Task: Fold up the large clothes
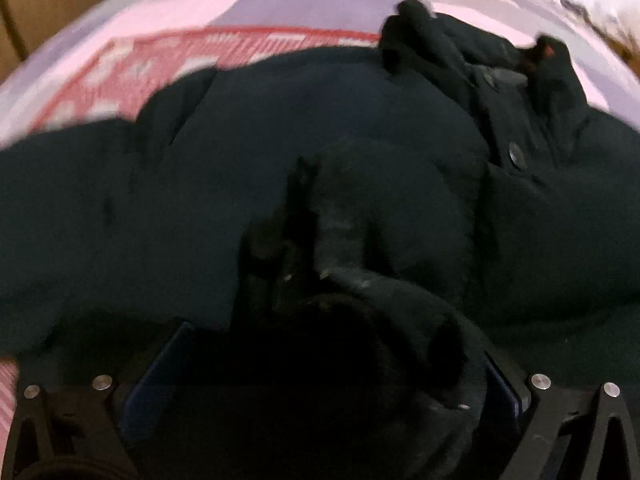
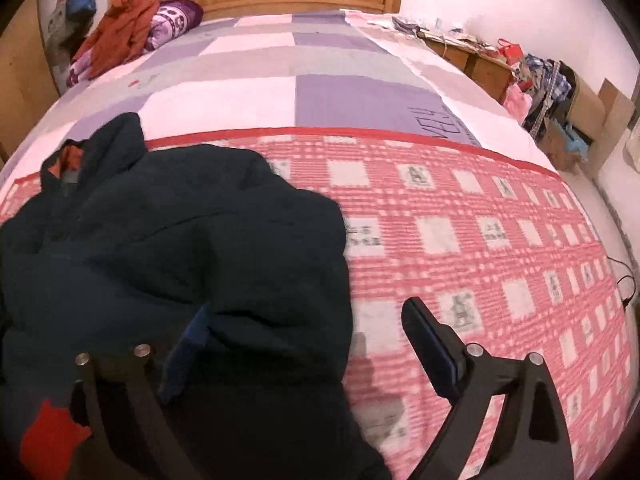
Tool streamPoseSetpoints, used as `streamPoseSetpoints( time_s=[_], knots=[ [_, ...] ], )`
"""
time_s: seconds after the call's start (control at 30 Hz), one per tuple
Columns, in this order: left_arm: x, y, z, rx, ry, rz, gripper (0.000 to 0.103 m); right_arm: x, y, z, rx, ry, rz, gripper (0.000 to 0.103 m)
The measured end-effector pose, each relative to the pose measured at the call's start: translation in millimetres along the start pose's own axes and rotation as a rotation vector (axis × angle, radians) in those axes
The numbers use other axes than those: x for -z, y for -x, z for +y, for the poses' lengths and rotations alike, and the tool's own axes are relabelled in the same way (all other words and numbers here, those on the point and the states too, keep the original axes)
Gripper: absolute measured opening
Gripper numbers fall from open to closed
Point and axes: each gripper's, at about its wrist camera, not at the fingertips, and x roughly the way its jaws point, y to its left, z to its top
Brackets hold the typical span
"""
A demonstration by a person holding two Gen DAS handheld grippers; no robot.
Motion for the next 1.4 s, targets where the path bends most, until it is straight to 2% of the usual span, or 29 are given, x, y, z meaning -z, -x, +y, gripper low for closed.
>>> streamPoseSetpoints(
  time_s=[0.1,0.17,0.23,0.27,0.3,0.37,0.4,0.53,0.6,0.63,0.7,0.77,0.83,0.87,0.93,1.0,1.07,1.13,1.27,1.33,1.4],
  knots=[
    [-0.1,2.9,-5.0,-0.034,-0.019,-0.008,0.103,3.8,13.7,6.1,0.033,0.058,-0.029,0.094],
    [-3.7,10.1,-5.3,-0.044,-0.009,-0.011,0.103,7.1,36.8,16.2,0.075,0.095,-0.114,0.094],
    [-4.8,15.2,-6.2,-0.065,-0.029,-0.048,0.103,7.1,50.1,26.1,0.054,0.127,-0.201,0.094],
    [-4.6,12.5,-6.5,-0.065,-0.033,-0.039,0.103,5.3,43.2,27.6,0.063,0.148,-0.191,0.094],
    [-5.9,8.2,-4.9,-0.054,-0.029,-0.022,0.103,1.6,28.5,26.3,0.088,0.159,-0.139,0.094],
    [-8.0,1.8,-0.5,-0.012,-0.002,0.001,0.103,-9.2,-9.9,0.2,0.009,0.072,0.018,0.095],
    [-9.8,-0.1,-0.2,0.002,0.002,0.01,0.103,-13.3,-14.8,-9.1,-0.009,0.029,0.032,0.095],
    [-13.3,-0.9,-4.7,-0.016,-0.014,0.025,0.103,-10.4,6.6,-12.0,0.037,0.003,-0.017,0.095],
    [-14.2,7.9,-6.0,-0.034,-0.008,0.009,0.103,0.0,30.4,1.8,0.074,0.063,-0.088,0.095],
    [-12.4,18.4,-7.3,-0.044,-0.005,-0.026,0.103,5.7,42.8,10.8,0.071,0.097,-0.132,0.095],
    [-8.4,32.8,-8.6,-0.027,-0.001,-0.082,0.103,22.5,65.6,38.4,0.016,0.17,-0.201,0.095],
    [-1.9,38.7,-14.5,-0.036,-0.031,-0.118,0.103,38.7,70.4,65.2,-0.045,0.265,-0.203,0.095],
    [5.1,24.7,-17.1,-0.083,-0.065,-0.074,0.103,56.7,59.7,87.8,-0.062,0.383,-0.17,0.095],
    [9.1,15.4,-12.4,-0.059,-0.061,-0.041,0.103,62.9,50.0,89.5,-0.043,0.408,-0.145,0.095],
    [15.2,12.2,1.3,0.001,-0.027,-0.058,0.103,64.9,38.6,66.1,-0.027,0.351,-0.134,0.095],
    [18.1,12.4,3.7,0.012,-0.042,-0.066,0.103,59.0,25.8,23.7,0.029,0.199,-0.084,0.1],
    [20.8,15.5,0.7,0.0,-0.08,-0.086,0.103,57.7,19.3,-2.8,0.049,0.125,-0.039,0.102],
    [21.5,15.8,1.1,-0.002,-0.081,-0.085,0.103,57.1,19.7,-7.1,0.106,0.153,-0.047,0.102],
    [19.6,24.4,0.1,-0.026,-0.068,-0.073,0.103,58.2,28.5,4.5,0.165,0.185,-0.068,0.102],
    [20.0,37.8,-5.6,-0.048,-0.091,-0.103,0.103,62.1,38.3,9.2,0.196,0.197,-0.08,0.102],
    [23.8,49.5,-8.0,-0.019,-0.097,-0.131,0.103,63.4,39.8,16.4,0.225,0.195,-0.091,0.103]
  ],
)
